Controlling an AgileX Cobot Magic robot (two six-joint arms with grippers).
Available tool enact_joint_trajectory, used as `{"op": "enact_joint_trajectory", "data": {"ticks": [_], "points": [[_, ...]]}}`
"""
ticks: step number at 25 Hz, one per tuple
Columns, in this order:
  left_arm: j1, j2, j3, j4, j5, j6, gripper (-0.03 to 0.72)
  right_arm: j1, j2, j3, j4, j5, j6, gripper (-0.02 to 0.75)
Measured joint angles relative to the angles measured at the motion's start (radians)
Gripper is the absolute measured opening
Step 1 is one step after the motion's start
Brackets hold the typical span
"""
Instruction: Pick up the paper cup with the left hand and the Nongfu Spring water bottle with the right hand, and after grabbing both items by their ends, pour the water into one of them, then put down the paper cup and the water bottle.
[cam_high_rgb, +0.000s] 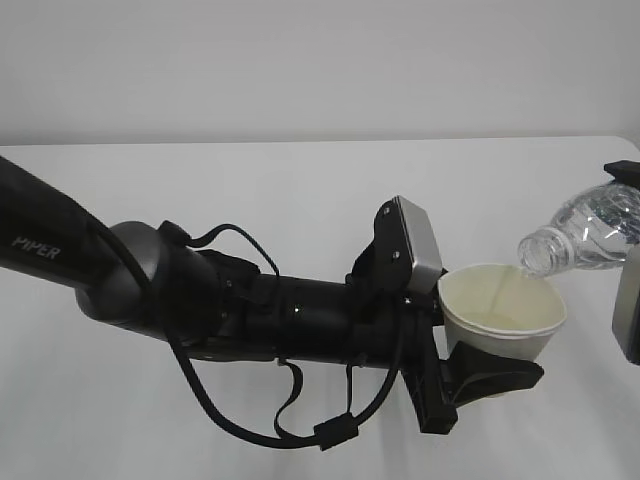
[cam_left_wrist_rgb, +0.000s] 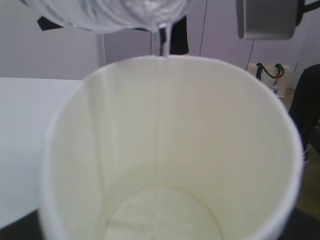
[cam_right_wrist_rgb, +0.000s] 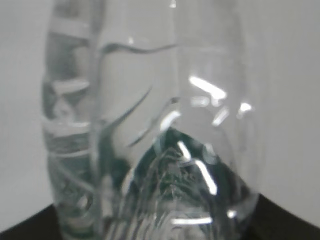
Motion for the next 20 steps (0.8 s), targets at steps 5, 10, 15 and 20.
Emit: {"op": "enact_joint_trajectory", "data": {"ticks": [5, 10, 15, 20], "points": [[0.000, 0.000, 0.000, 0.000, 0.000, 0.000, 0.463, 0.000, 0.000, 0.000, 0.000, -0.002, 0.000, 0.400], [0.000, 0.000, 0.000, 0.000, 0.000, 0.000, 0.463, 0.000, 0.000, 0.000, 0.000, -0.002, 0.000, 0.400], [0.000, 0.000, 0.000, 0.000, 0.000, 0.000, 0.463, 0.000, 0.000, 0.000, 0.000, -0.002, 0.000, 0.400], [0.000, 0.000, 0.000, 0.000, 0.000, 0.000, 0.463, 0.000, 0.000, 0.000, 0.000, -0.002, -0.002, 0.400]]}}
